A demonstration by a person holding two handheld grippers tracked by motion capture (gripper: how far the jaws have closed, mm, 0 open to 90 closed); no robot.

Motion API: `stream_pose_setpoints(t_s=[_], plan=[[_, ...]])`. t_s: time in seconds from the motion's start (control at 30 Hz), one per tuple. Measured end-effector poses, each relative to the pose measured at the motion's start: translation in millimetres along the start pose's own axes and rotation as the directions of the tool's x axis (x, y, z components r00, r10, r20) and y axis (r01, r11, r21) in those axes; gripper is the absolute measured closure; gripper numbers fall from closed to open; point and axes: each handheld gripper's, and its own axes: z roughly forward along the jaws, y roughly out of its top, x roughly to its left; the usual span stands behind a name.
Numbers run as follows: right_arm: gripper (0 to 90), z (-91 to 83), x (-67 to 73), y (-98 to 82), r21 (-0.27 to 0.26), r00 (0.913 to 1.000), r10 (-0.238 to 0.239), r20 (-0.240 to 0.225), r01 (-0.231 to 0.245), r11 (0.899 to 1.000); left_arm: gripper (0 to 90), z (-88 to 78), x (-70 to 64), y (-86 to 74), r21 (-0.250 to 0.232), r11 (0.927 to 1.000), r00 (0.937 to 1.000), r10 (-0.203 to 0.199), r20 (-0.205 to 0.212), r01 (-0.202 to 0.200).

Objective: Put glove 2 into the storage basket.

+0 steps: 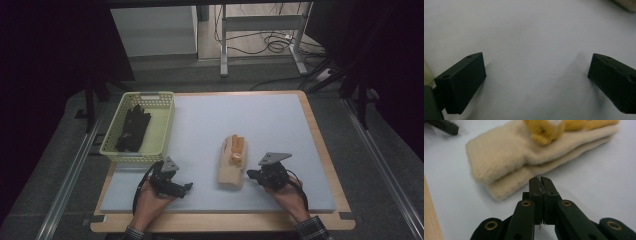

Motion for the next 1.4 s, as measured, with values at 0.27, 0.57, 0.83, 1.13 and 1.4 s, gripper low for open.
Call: stream_pose_setpoints(t_s=[0.27,0.57,0.83,1.13,1.4], plan=[[86.7,15.0,12.5,-3.9,0.002,0.9996,-0.026,-0.006,0.026,1.0,1.6,0.0,0.0,0.0,0.0,1.0,1.0,0.0,0.0,0.0],[86.7,30.2,26.2,7.6,0.001,0.9983,-0.048,-0.033,0.048,0.999,1.6,0.0,0.1,0.0,0.0,1.0,1.0,0.0,0.0,0.0],[86.6,48.4,37.4,21.0,-0.009,0.9976,-0.059,-0.036,0.059,0.998,1.7,0.0,0.0,0.0,0.0,1.0,1.0,0.0,0.0,0.0],[85.7,56.6,39.2,26.4,-0.016,0.9977,-0.048,-0.047,0.047,0.999,1.6,0.0,0.0,0.0,0.001,1.0,1.0,0.0,0.0,0.0],[82.5,53.5,39.2,25.0,-0.01,0.9978,-0.05,-0.045,0.049,0.999,1.6,0.0,-0.1,0.0,0.001,1.0,1.0,0.001,-0.001,-0.001]])
